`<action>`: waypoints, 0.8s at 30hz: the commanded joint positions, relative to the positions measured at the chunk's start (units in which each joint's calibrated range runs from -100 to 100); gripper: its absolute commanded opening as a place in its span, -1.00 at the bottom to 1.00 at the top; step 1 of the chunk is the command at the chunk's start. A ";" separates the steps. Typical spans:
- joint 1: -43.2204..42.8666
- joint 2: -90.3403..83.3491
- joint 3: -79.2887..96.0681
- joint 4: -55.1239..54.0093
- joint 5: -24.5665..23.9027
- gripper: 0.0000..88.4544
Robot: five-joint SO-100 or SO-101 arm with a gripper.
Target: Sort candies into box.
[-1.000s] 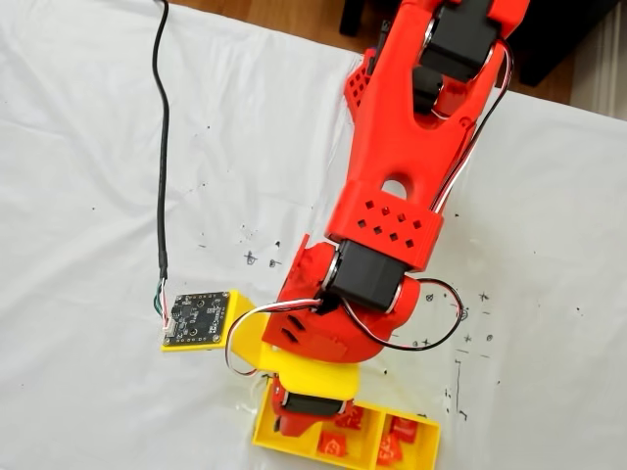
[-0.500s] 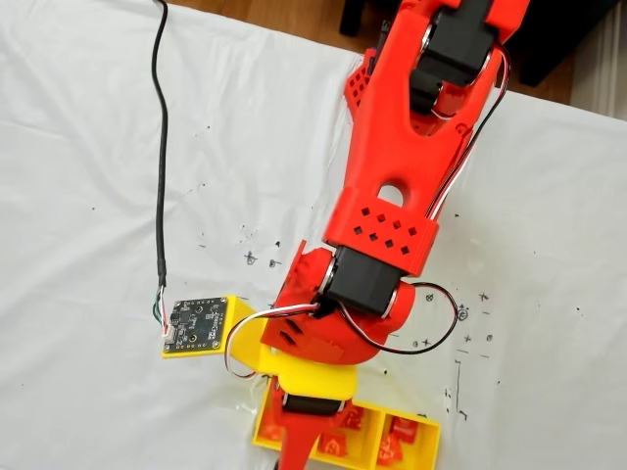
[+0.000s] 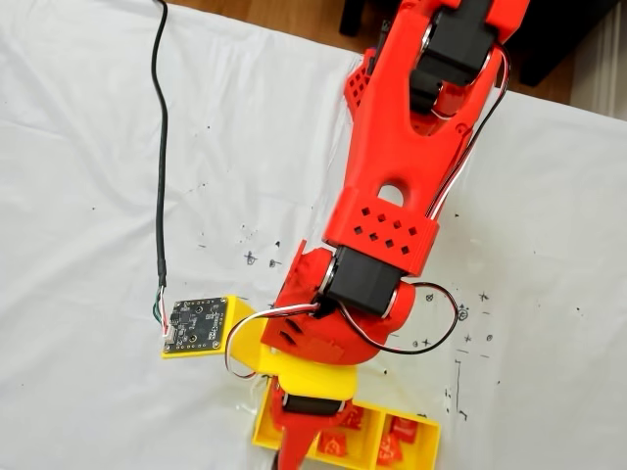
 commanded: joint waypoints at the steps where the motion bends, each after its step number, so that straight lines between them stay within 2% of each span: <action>1: -0.04 -5.22 -2.31 0.20 -0.39 -0.86; 4: -0.04 -6.66 -1.13 0.37 -0.34 -0.94; 13: -1.40 -17.68 9.80 1.02 -1.22 -0.96; 18: -4.03 -35.67 31.01 -0.94 -2.49 -0.98; 21: -5.84 -50.76 48.58 -5.77 -2.39 -0.99; 24: -7.38 -64.50 60.69 -3.16 -1.56 -1.00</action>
